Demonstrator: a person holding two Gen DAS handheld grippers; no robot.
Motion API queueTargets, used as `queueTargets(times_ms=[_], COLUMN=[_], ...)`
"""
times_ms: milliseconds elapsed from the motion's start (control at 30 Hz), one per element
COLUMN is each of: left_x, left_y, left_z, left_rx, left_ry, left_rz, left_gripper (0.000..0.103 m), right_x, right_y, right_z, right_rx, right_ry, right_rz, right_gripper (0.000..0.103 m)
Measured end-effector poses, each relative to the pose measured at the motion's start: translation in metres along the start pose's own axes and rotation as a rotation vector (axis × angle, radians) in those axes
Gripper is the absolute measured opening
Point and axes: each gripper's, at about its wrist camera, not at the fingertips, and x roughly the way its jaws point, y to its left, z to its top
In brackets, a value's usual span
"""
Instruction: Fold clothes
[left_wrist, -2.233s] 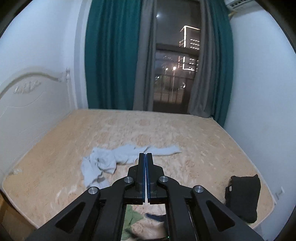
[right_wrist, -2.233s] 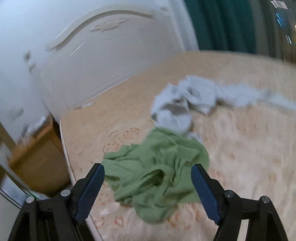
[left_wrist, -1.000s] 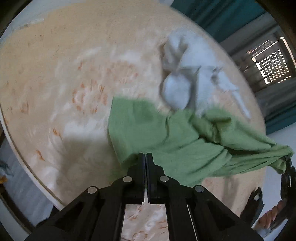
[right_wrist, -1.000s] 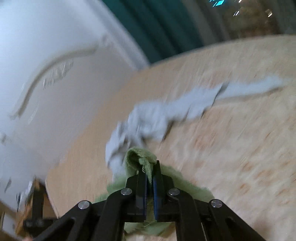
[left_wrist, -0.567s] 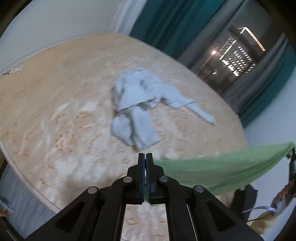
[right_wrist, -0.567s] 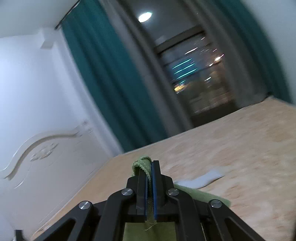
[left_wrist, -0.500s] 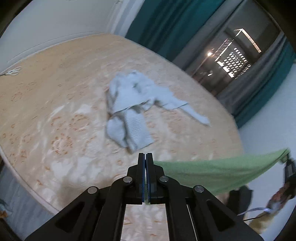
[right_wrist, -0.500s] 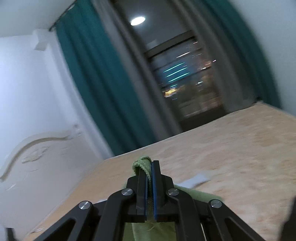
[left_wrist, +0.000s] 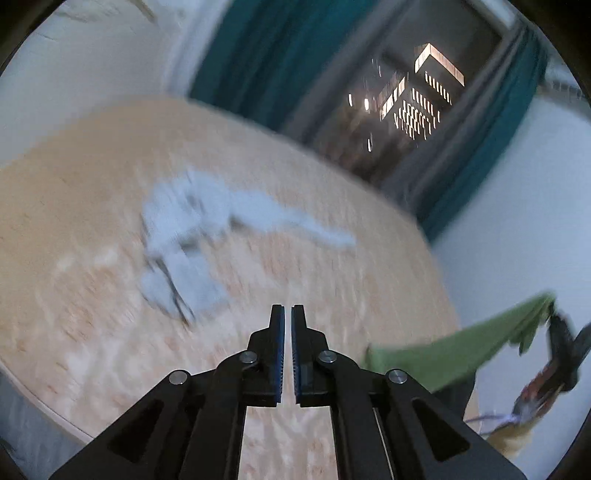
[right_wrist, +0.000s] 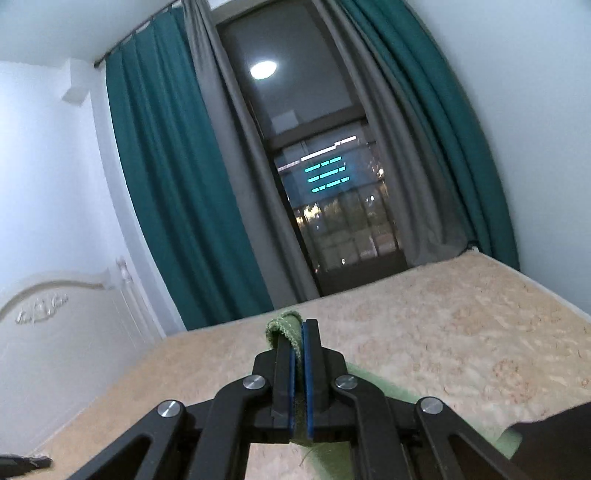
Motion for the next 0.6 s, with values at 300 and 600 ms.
queueTargets(times_ms=[300,600], left_x=[0.204,0.270], left_y=[-0.073,-0.147], left_z=[-0.041,-0.062], left_rx=[0.041,0.140], left_ry=[0.429,0.540], left_rz=[-0.089,-0.149], left_gripper=[0.052,0.052], right_x=[-0.069,-0.018], right_y=[-0.028,-0.050], right_z=[-0.059,-0.280], right_rx=[-0.058,0.060], right_ry=[0.103,0.900], right_rz=[-0.016,0.115], right_gripper=[0.004,0.007])
